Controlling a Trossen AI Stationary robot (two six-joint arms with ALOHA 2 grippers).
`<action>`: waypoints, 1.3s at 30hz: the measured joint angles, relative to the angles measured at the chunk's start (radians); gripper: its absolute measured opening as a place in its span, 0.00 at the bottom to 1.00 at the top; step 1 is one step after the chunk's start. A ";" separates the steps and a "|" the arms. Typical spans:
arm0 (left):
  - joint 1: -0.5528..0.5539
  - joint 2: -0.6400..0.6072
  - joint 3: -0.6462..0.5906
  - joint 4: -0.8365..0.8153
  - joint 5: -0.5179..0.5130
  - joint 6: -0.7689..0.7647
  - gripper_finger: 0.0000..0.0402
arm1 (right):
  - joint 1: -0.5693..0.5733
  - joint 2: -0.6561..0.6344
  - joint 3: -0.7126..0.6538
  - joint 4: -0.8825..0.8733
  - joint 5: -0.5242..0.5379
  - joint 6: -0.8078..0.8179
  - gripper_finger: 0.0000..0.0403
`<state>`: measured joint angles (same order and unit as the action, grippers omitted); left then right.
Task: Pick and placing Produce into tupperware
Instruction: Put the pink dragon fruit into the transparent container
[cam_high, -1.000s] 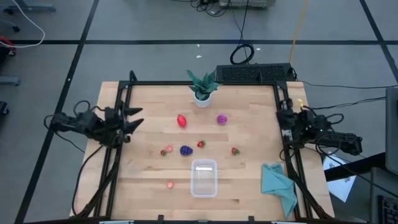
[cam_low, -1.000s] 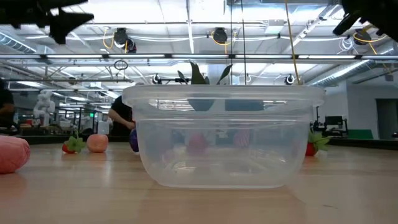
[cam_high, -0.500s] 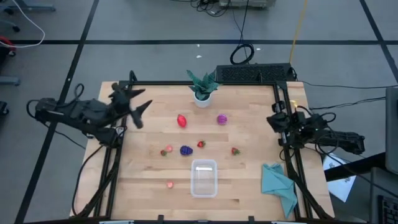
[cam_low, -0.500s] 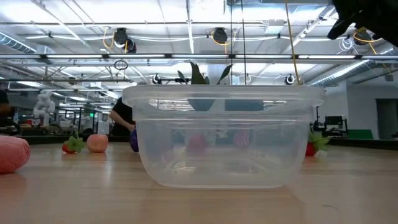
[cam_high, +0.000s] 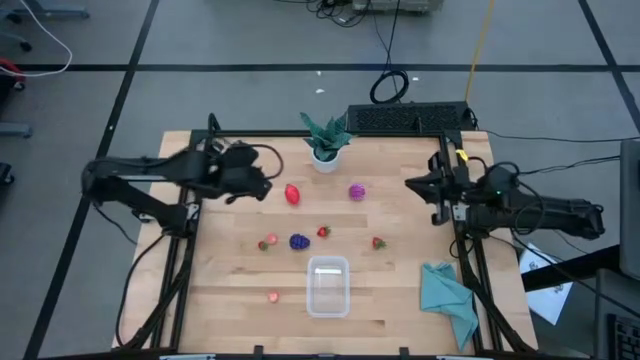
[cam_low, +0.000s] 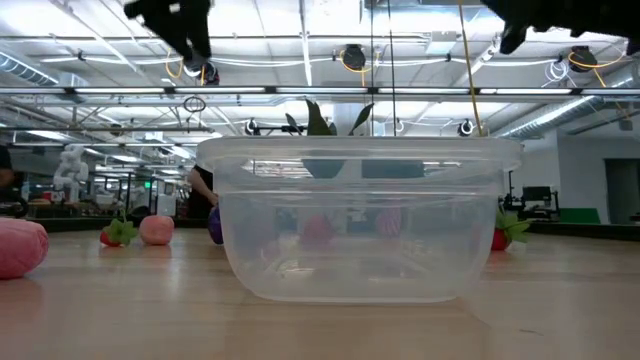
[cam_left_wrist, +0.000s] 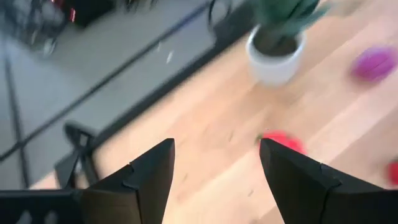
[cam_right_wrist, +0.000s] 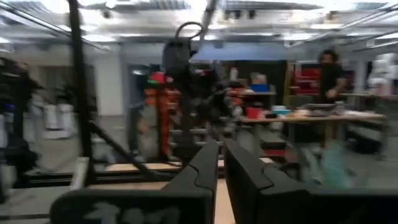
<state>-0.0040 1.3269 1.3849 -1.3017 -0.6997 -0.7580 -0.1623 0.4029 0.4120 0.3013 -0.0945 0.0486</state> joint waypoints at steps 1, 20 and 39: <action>0.018 0.027 0.000 -0.024 0.027 -0.013 0.60 | 0.000 0.017 0.007 0.001 0.015 -0.011 0.04; 0.102 0.381 -0.002 0.078 0.102 0.357 0.60 | 0.000 0.069 0.015 0.020 0.020 -0.016 0.04; 0.157 0.374 -0.002 0.190 0.438 0.255 0.60 | 0.000 0.069 0.015 0.023 0.015 0.051 0.04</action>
<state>0.1529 1.7008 1.3830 -1.1122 -0.2619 -0.5028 -0.1623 0.4722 0.4274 0.3241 -0.0795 0.0995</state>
